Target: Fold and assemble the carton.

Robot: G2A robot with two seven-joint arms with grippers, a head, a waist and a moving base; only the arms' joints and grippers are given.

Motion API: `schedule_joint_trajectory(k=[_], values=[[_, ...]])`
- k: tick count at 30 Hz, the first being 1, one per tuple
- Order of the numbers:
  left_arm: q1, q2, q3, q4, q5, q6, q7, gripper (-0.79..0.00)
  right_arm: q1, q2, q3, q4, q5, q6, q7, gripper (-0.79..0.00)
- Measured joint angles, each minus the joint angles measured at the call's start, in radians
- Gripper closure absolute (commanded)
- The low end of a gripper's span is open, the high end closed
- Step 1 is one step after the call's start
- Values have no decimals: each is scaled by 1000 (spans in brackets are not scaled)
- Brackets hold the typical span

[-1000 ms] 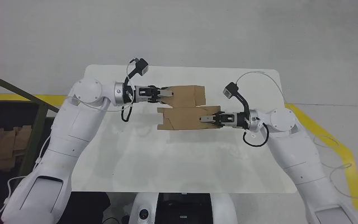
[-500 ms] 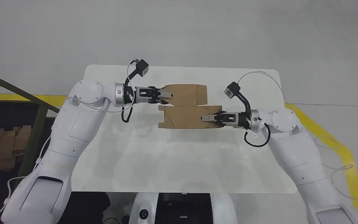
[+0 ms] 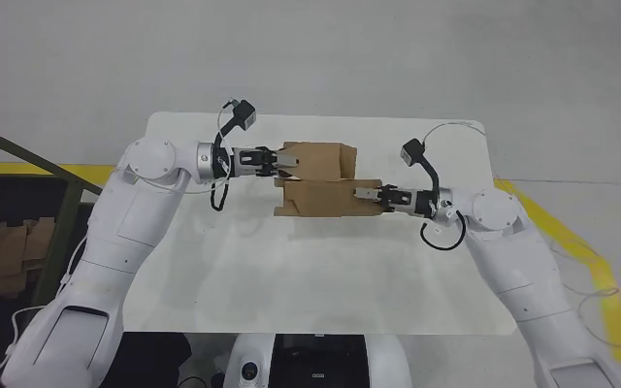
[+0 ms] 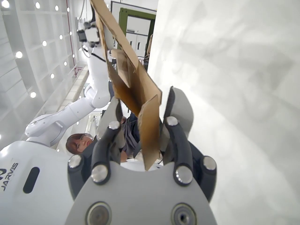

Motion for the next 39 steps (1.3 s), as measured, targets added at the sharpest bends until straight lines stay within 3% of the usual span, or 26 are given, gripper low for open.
schedule_joint_trajectory(k=[7,14,26,39], values=[[13,3,-8,-2,-5,-12,-6,0,-48,14,81,-68,41,-94,-38,-785],[23,2,6,-13,-7,-19,-13,0,-64,14,75,-151,168,-186,64,-785],[15,-3,37,-28,-20,-24,-53,0,48,-24,-71,-24,224,-233,117,-776],[9,-6,50,-39,-39,-23,-67,0,84,-38,-98,45,282,-251,152,-739]])
